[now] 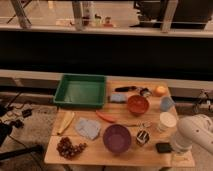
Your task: Place eraser in paper cup
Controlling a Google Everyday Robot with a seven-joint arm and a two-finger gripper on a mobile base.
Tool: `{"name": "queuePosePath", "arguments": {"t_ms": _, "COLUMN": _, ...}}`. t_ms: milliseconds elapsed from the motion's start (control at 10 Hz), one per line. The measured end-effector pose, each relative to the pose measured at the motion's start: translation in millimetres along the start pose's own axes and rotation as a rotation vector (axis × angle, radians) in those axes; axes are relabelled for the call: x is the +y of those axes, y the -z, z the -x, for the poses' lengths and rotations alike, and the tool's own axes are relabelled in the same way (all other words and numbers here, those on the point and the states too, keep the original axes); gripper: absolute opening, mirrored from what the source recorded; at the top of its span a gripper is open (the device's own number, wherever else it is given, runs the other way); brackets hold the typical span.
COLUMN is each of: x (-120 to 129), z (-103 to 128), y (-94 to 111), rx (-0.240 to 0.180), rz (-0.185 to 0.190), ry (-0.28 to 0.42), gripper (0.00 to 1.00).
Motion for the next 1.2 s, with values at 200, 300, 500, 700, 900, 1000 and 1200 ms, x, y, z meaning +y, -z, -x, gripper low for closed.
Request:
{"name": "queuePosePath", "arguments": {"t_ms": 200, "x": 1, "z": 0, "y": -1, "rx": -0.003, "rz": 0.011, "ry": 0.002, "gripper": 0.42}}
{"name": "queuePosePath", "arguments": {"t_ms": 300, "x": 2, "z": -1, "y": -2, "rx": -0.003, "rz": 0.015, "ry": 0.001, "gripper": 0.3}}
{"name": "queuePosePath", "arguments": {"t_ms": 500, "x": 2, "z": -1, "y": -4, "rx": -0.005, "rz": 0.02, "ry": 0.0, "gripper": 0.18}}
{"name": "queuePosePath", "arguments": {"t_ms": 700, "x": 3, "z": -1, "y": -3, "rx": -0.012, "rz": 0.019, "ry": -0.003, "gripper": 0.18}}
{"name": "queuePosePath", "arguments": {"t_ms": 900, "x": 4, "z": 2, "y": 12, "rx": -0.02, "rz": 0.002, "ry": -0.003, "gripper": 0.18}}
{"name": "queuePosePath", "arguments": {"t_ms": 1000, "x": 3, "z": 8, "y": 28, "rx": -0.024, "rz": -0.012, "ry": 0.003, "gripper": 0.18}}
{"name": "queuePosePath", "arguments": {"t_ms": 1200, "x": 3, "z": 17, "y": 53, "rx": -0.029, "rz": -0.036, "ry": 0.016, "gripper": 0.18}}
